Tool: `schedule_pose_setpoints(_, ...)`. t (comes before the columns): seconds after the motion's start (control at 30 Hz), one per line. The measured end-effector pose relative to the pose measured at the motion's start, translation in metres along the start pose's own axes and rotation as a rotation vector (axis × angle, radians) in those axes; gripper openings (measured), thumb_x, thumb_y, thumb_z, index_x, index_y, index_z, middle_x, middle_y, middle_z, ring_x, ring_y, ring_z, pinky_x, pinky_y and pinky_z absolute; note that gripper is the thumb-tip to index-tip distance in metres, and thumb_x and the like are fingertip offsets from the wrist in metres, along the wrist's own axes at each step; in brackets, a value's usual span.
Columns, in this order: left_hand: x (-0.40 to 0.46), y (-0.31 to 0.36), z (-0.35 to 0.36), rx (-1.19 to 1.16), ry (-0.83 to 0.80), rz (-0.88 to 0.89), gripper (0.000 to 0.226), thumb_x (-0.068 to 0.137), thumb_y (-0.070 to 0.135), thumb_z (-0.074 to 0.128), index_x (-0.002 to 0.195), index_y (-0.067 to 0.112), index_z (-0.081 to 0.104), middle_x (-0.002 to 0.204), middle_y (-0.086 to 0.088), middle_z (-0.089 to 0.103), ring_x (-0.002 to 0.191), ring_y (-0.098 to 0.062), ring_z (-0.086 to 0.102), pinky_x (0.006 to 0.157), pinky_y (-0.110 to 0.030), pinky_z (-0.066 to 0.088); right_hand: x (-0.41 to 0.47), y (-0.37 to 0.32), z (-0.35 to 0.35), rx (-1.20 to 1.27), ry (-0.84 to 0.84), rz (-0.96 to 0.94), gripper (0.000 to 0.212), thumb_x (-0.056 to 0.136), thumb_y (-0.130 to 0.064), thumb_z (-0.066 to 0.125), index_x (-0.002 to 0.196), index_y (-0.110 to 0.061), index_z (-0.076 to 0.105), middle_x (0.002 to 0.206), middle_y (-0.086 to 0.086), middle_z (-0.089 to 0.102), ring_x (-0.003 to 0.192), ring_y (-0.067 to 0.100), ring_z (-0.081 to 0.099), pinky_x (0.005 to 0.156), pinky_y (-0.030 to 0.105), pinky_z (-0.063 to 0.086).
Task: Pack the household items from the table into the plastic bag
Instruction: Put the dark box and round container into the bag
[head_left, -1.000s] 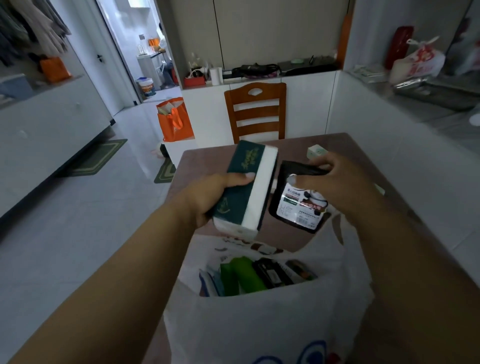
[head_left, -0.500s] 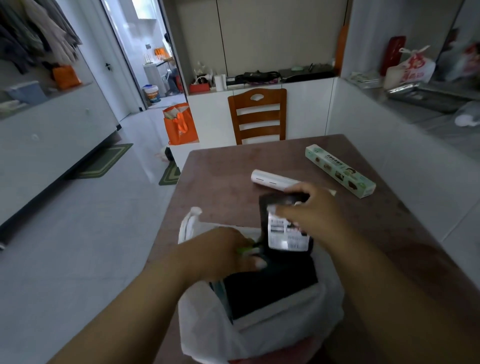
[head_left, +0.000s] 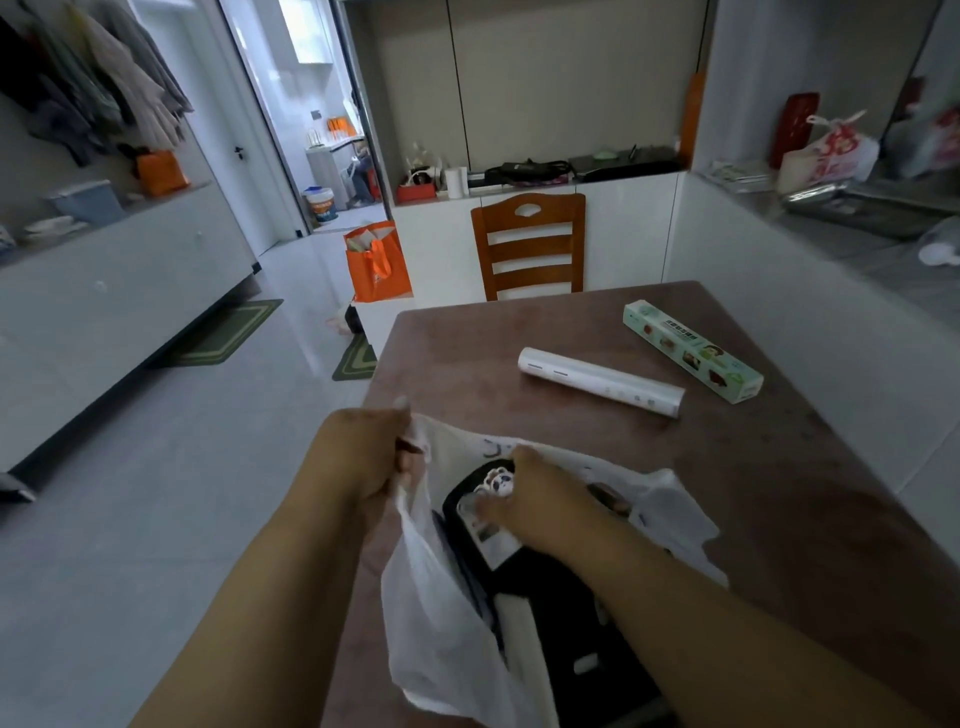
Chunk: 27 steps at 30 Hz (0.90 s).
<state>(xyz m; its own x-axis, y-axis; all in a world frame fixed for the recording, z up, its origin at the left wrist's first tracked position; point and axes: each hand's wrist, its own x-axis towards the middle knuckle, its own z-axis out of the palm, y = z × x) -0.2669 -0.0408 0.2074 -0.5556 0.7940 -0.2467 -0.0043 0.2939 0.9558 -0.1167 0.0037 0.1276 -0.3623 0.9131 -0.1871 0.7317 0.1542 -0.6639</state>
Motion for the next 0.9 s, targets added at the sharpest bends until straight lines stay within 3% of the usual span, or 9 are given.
schedule_pose_setpoints(0.17,0.003,0.001,-0.002,-0.028,0.100,0.001,0.034,0.095,0.023,0.054,0.067,0.005,0.051,0.034,0.000,0.041,0.025,-0.009,0.033,0.038,-0.019,0.030,-0.025,0.022,-0.051,-0.269,0.718,-0.035,0.050,0.085,-0.058,0.050,0.107,-0.014,0.059,0.109,0.008,0.060,0.103,0.028,0.054,0.086,0.039,0.045)
schedule_pose_setpoints(0.23,0.002,0.000,0.003,-0.037,0.092,0.016,0.033,0.096,0.022,0.054,0.067,0.006,0.053,0.031,0.002,0.040,0.025,-0.008,0.033,0.037,-0.019,0.030,-0.023,0.057,-0.055,-0.166,0.576,0.220,0.066,0.078,-0.068,0.047,0.113,-0.014,0.060,0.113,0.010,0.062,0.103,0.030,0.057,0.087,0.040,0.049)
schedule_pose_setpoints(0.3,0.002,0.001,0.006,-0.055,0.088,0.030,0.030,0.096,0.021,0.054,0.070,0.006,0.055,0.041,-0.002,0.041,0.024,-0.007,0.034,0.034,-0.016,0.030,-0.022,0.088,-0.049,-0.038,0.236,0.374,0.080,0.068,-0.079,0.044,0.116,-0.019,0.065,0.110,0.005,0.067,0.097,0.026,0.062,0.089,0.039,0.051)
schedule_pose_setpoints(0.37,0.002,0.003,0.010,-0.068,0.082,0.044,0.027,0.096,0.019,0.054,0.072,0.005,0.056,0.048,-0.004,0.039,0.023,-0.005,0.034,0.032,-0.013,0.030,-0.026,0.102,-0.037,0.049,0.066,0.411,0.066,0.075,-0.069,0.050,0.109,-0.016,0.067,0.093,0.002,0.066,0.086,0.022,0.060,0.084,0.033,0.050)
schedule_pose_setpoints(0.5,0.002,0.006,0.018,-0.059,0.066,0.041,0.025,0.096,0.019,0.053,0.075,0.006,0.056,0.054,-0.005,0.037,0.027,-0.007,0.034,0.035,-0.016,0.029,-0.026,0.102,-0.025,0.117,0.067,0.307,0.018,0.086,-0.039,0.056,0.081,-0.022,0.053,0.078,-0.002,0.055,0.077,0.020,0.058,0.068,0.026,0.043)
schedule_pose_setpoints(0.67,0.006,0.010,0.022,-0.076,0.056,0.017,0.021,0.095,0.020,0.055,0.078,0.007,0.057,0.048,-0.004,0.039,0.027,-0.007,0.033,0.033,-0.013,0.028,-0.016,0.090,-0.049,0.114,0.203,0.296,0.018,0.093,-0.020,0.048,0.076,-0.014,0.049,0.077,0.005,0.053,0.078,0.024,0.053,0.072,0.033,0.046)
schedule_pose_setpoints(0.77,0.012,0.013,0.020,-0.093,0.028,-0.012,0.023,0.094,0.019,0.056,0.075,0.007,0.056,0.030,0.004,0.036,0.027,-0.008,0.030,0.034,-0.016,0.025,-0.013,0.061,-0.075,0.281,0.254,0.249,0.025,0.095,-0.029,0.051,0.074,-0.015,0.052,0.071,0.005,0.055,0.071,0.023,0.055,0.071,0.035,0.050)
schedule_pose_setpoints(0.83,0.015,0.012,0.020,-0.101,0.022,-0.022,0.024,0.094,0.019,0.056,0.074,0.007,0.056,0.028,0.005,0.035,0.028,-0.008,0.029,0.035,-0.017,0.025,-0.008,0.061,-0.079,0.106,0.225,0.267,0.032,0.088,-0.042,0.057,0.090,-0.010,0.058,0.081,0.007,0.061,0.079,0.026,0.059,0.081,0.036,0.052)
schedule_pose_setpoints(0.9,0.016,0.012,0.021,-0.101,0.027,-0.021,0.024,0.094,0.019,0.056,0.074,0.005,0.056,0.028,0.004,0.035,0.026,-0.008,0.029,0.037,-0.018,0.025,-0.012,0.068,-0.073,-0.171,0.089,0.346,0.063,0.072,-0.062,0.057,0.109,-0.012,0.060,0.098,0.007,0.064,0.090,0.024,0.061,0.086,0.034,0.052)
